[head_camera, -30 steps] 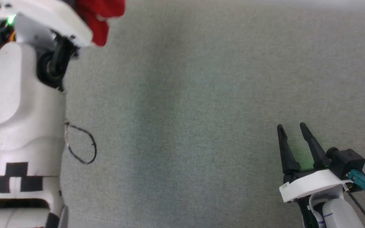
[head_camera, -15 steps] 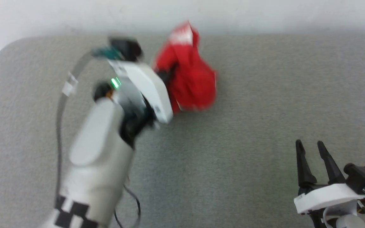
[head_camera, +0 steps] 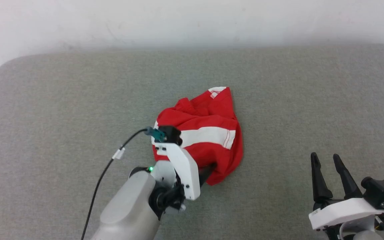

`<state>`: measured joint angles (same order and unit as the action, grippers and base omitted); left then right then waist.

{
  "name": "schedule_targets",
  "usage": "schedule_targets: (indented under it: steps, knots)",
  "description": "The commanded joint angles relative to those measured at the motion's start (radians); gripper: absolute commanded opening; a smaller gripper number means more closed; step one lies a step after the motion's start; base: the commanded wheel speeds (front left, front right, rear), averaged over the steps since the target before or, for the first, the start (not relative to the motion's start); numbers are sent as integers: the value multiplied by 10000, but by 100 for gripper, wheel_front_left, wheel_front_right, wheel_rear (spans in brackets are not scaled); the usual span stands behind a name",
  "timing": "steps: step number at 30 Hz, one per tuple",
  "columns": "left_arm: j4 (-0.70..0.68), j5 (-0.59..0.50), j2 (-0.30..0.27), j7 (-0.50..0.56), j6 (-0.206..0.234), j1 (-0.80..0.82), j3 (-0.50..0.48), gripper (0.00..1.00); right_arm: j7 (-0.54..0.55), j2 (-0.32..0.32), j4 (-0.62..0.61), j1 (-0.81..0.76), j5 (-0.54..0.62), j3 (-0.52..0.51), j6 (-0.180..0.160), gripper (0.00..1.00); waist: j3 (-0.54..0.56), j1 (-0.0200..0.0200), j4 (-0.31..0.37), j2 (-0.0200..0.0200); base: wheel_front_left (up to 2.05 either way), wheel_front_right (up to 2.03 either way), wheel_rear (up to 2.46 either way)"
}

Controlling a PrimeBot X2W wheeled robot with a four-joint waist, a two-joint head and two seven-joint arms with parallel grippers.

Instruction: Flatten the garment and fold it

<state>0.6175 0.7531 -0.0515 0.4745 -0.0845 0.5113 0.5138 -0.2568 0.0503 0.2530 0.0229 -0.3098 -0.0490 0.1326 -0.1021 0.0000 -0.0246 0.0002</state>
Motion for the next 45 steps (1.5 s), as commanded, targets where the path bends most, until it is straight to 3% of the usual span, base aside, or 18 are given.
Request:
schedule_targets:
  steps: [1, 9, 14, 17, 22, 27, 31, 38, 45]
  knots:
    - [-332, 235, 9, -199, 163, -24, -169, 100, -48, -1, 35, -84, -79, 36, -19, 100, 182, 0, -172, -2, 0, 0, 0]
    - [-1948, 1530, -143, -882, 549, -275, -1695, 100, -49, -1, 66, -276, -155, -62, -19, 100, 545, 0, -496, -2, 0, 0, 0]
    - [-3129, 1692, -502, -2604, 1080, -901, -3130, 100, -49, -1, 36, -387, -228, -47, -19, 100, 766, 0, -634, -2, 0, 0, 0]
    - [-3587, 1148, -832, -3940, 1275, -1443, -3618, 100, -49, -1, 33, -408, -233, 22, -19, 100, 835, 0, -664, -2, 0, 0, 0]
    - [-3862, -793, -1458, -6643, 1445, -2360, -3629, 100, -49, -1, 172, -345, -346, 294, -19, 100, 886, 0, -701, -2, 0, 0, 0]
    - [-4036, -2472, -1515, -7335, 1588, -3126, -3344, 100, -49, -1, 601, -187, -415, 472, -19, 100, 947, 0, -752, -2, 0, 0, 0]
    - [-4921, -3780, -1190, -7357, 1673, -3702, -3458, 100, 154, -1, 848, 60, -412, 486, -19, 100, 889, 0, -798, -2, 0, 0, 0]
    - [-5330, -4827, -645, -7360, 1579, -4323, -3656, 100, 2108, -1, 1095, 1092, -354, 812, -19, 100, 740, 0, -876, -2, 0, 0, 0]
    - [-5141, -4991, -291, -7361, 1355, -4378, -3781, 100, 5108, -1, 1449, 2692, -94, 1658, -19, 100, 405, 0, -1110, -2, 0, 0, 0]
